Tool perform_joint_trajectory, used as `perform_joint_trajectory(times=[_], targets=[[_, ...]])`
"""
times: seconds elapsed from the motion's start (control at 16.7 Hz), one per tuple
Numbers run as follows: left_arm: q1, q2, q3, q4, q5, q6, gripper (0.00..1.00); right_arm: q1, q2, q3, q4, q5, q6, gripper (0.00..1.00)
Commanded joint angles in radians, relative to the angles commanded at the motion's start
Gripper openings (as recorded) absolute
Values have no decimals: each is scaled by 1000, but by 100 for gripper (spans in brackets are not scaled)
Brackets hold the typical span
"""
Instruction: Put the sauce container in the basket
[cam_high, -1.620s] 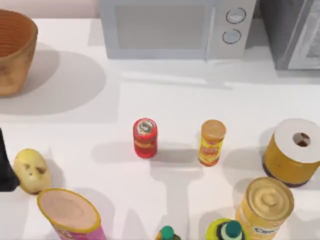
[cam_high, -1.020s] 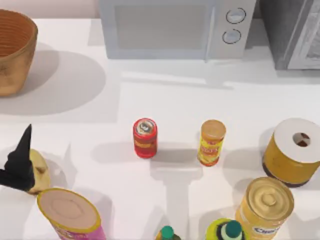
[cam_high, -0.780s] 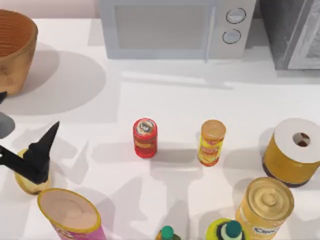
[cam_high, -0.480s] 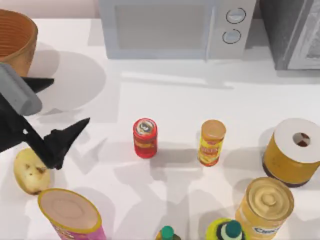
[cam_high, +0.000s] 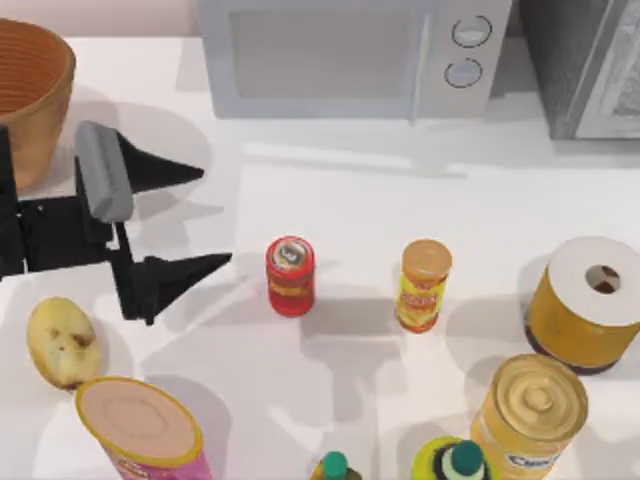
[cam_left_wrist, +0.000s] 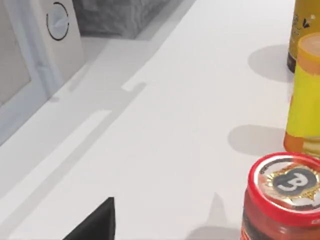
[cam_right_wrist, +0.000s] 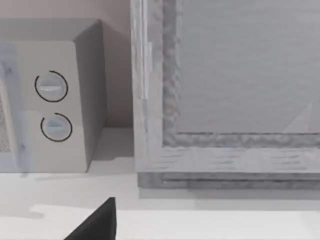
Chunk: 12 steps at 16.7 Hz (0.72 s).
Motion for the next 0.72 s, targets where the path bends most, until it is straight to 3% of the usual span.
perform_joint_trajectory(times=[0.3, 0.72], targets=[[-31, 271, 81, 55, 133, 114, 100, 0, 0, 0, 0, 0, 0, 100], [-46, 360, 95, 63, 158, 144, 100, 0, 0, 0, 0, 0, 0, 100]])
